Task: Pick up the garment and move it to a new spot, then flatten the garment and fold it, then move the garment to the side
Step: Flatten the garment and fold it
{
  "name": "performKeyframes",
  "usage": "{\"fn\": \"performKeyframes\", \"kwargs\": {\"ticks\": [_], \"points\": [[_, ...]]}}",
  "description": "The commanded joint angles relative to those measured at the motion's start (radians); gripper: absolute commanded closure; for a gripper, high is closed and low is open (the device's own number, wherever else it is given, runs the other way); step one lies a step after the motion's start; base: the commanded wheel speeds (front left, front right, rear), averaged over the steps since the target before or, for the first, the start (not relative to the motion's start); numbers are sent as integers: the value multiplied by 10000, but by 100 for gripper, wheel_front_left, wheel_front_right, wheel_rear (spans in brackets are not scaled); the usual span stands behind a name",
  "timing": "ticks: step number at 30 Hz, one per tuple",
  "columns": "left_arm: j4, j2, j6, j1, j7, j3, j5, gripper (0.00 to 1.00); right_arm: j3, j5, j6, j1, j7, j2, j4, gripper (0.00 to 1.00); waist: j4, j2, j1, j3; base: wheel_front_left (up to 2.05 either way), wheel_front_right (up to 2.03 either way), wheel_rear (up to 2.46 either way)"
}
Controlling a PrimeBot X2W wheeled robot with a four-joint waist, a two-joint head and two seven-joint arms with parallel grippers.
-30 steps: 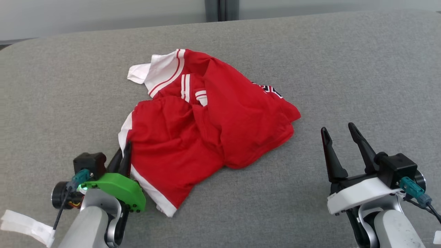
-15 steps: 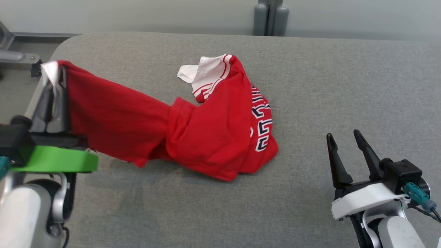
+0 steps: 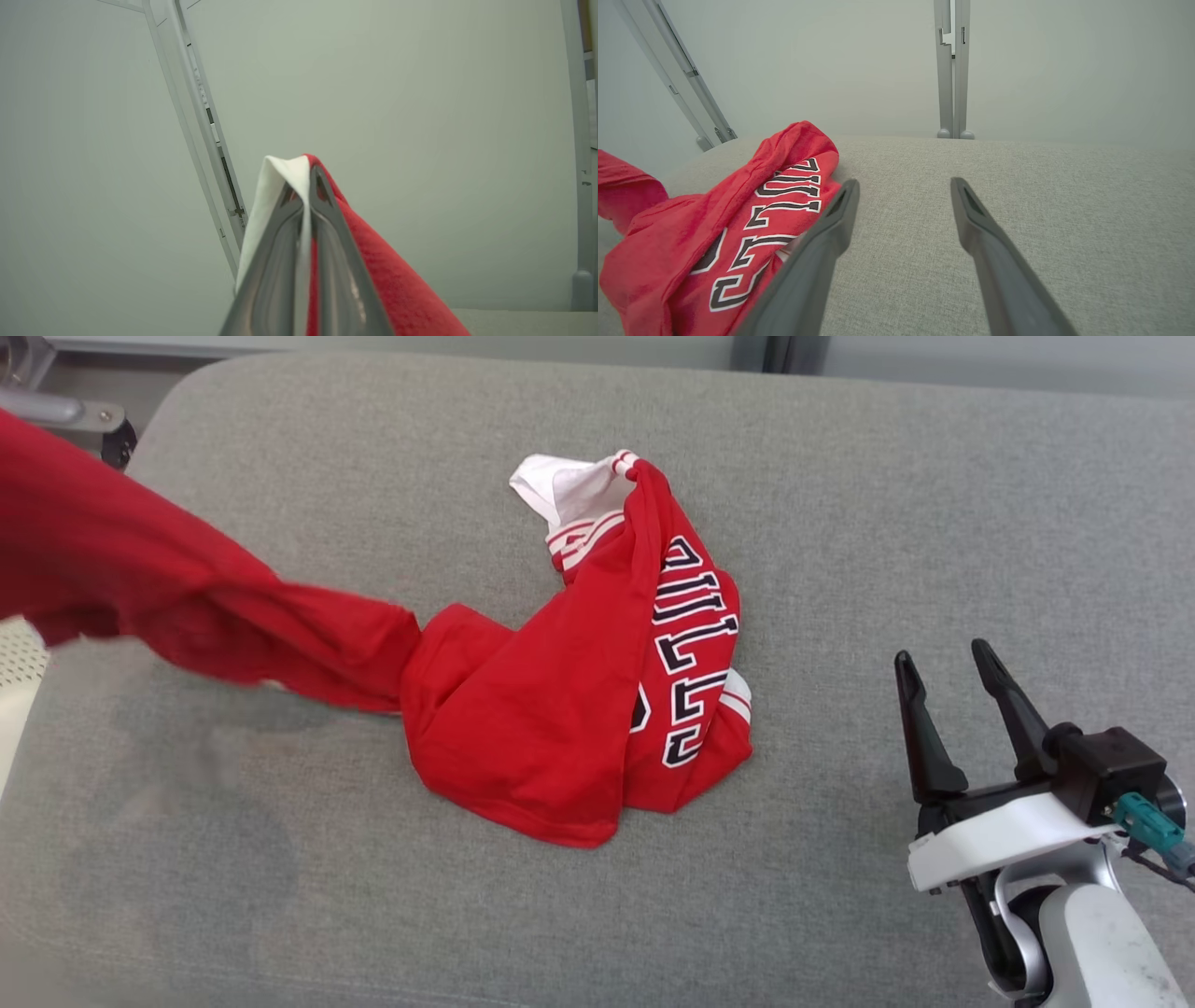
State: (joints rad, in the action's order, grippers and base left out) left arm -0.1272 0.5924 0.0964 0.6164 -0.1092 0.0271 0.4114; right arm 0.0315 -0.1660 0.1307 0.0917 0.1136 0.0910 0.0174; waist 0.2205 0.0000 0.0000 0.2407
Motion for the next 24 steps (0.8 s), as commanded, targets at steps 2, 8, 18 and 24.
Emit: {"fn": "performKeyframes", "kwargs": {"ticks": [2,8,18,24], "points": [[-373,276,-106,521,-256,-137,-28,100,-77,68,1,152,-73,122,102,0,-97,0,0,495,0,0,0],[-1450,550,-438,1444,-422,171,-274,100,-240,132,1,246,-312,309,436,0,22,0,0,1024,0,0,0],[-3330,574,-409,2711,-1225,-15,-279,100,-279,262,1,563,-941,693,1169,0,238,0,0,1934,0,0,0],[-4658,-164,-681,2546,-1481,69,6,100,-322,325,1,698,-1316,890,1648,0,281,0,0,2605,0,0,0]]}}
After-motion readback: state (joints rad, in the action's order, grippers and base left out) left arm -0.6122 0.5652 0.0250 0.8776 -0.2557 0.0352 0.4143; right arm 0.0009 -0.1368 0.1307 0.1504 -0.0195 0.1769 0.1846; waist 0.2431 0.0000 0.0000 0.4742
